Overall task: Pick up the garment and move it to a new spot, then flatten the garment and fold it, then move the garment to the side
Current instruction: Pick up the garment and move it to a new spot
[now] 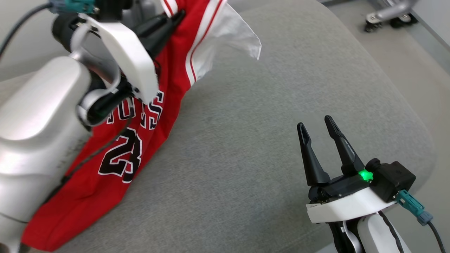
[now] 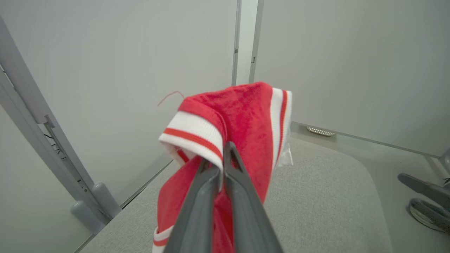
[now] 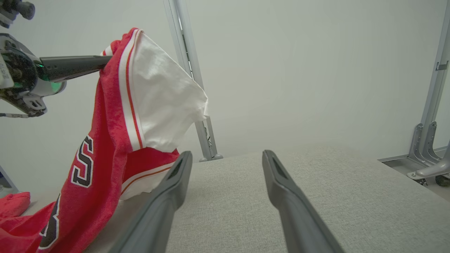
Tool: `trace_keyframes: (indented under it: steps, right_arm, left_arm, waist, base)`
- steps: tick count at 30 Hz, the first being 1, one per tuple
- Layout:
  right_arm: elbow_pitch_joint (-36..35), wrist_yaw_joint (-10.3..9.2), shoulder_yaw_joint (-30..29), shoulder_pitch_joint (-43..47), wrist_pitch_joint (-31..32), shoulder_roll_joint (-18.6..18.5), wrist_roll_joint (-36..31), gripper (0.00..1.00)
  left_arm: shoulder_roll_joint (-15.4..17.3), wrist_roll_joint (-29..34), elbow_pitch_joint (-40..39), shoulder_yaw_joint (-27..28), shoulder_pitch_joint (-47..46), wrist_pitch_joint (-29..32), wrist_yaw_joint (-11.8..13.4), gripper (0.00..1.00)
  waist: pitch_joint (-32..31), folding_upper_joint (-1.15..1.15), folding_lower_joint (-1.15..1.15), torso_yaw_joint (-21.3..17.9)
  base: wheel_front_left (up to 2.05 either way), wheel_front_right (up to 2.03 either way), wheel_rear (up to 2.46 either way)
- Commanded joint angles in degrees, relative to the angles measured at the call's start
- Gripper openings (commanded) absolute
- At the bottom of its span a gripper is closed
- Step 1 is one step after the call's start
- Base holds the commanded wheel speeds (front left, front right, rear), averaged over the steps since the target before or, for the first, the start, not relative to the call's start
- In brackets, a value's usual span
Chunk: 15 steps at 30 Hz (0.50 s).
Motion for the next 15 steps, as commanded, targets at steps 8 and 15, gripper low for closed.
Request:
trace_keyframes:
  steps: [8, 15]
  right_arm:
    - [-0.6, 0.11, 0.2, -0.6, -0.1, -0.2, 0.5, 1.00]
    - [0.2, 0.11, -1.8, -0.4, -0.1, -0.2, -1.5, 1.00]
  left_arm:
    - [-7.4, 0.5, 9.4, -4.9, 2.0, -6.8, -0.1, 1.00]
    - [-8.2, -1.2, 12.1, -9.5, 0.8, -10.4, -0.1, 1.00]
  waist:
    - [3.4, 0.00, 0.00, -3.7]
    - [2.6, 0.00, 0.00, 0.8]
  base:
    - [0.00, 0.00, 0.00]
    - [0.00, 0.00, 0.00]
